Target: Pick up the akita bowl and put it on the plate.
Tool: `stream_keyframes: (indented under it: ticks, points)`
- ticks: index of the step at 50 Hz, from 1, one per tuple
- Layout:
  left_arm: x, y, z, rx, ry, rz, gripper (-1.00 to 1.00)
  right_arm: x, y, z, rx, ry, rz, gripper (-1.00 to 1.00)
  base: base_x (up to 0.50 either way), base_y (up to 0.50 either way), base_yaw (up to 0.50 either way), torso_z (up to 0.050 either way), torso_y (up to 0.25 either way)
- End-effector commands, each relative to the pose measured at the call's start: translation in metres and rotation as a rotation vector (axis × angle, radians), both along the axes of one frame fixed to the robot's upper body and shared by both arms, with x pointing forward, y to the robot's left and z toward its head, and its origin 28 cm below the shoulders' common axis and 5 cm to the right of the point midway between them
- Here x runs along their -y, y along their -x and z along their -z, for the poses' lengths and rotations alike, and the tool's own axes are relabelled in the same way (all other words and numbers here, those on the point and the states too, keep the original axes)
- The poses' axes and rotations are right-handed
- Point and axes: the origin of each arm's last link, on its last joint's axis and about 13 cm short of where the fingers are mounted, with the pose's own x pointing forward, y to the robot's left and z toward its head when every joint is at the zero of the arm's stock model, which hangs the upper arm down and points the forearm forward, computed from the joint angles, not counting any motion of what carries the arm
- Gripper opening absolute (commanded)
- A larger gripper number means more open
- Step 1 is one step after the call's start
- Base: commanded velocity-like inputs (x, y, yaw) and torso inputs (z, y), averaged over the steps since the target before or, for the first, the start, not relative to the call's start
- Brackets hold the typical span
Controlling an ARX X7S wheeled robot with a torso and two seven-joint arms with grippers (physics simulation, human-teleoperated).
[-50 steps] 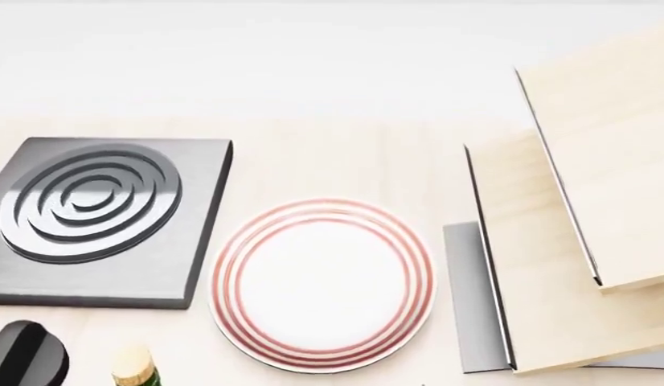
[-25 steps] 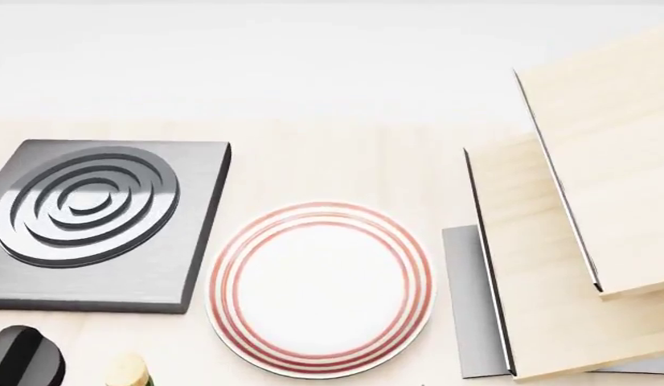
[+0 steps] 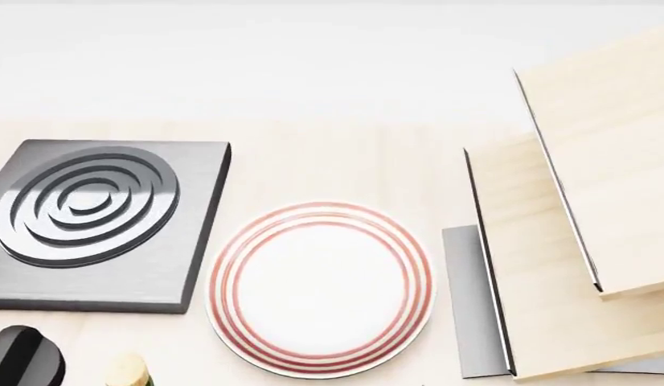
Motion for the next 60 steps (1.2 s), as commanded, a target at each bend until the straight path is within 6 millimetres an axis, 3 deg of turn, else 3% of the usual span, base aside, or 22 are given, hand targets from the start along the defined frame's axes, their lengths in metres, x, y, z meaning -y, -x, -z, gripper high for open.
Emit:
stream_keyframes:
  ticks: [1,14,31,46,60]
  points:
    - [-0.012,0.004,-0.016,0.021,-0.040,-0.090,1.00,0.000,0.000,0.000,0.001,0.002,-0.001,1.00,0.00,0.00,0.00,0.000,0.000]
    - [-0.037,0.007,-0.049,0.049,-0.080,-0.200,1.00,-0.002,-0.001,0.002,-0.005,0.007,-0.006,1.00,0.00,0.00,0.00,0.000,0.000]
    - [-0.060,0.003,-0.073,0.001,-0.093,-0.274,1.00,-0.005,-0.002,0.005,-0.017,0.017,-0.014,1.00,0.00,0.00,0.00,0.000,0.000]
    - [-0.078,-0.029,-0.086,-0.249,-0.093,-0.266,1.00,-0.007,-0.004,0.009,-0.031,0.027,-0.022,1.00,0.00,0.00,0.00,0.000,0.000]
    - [-0.102,-0.036,-0.103,-0.373,-0.085,-0.313,1.00,-0.007,-0.008,0.011,-0.045,0.032,-0.018,1.00,0.00,0.00,0.00,0.000,0.000]
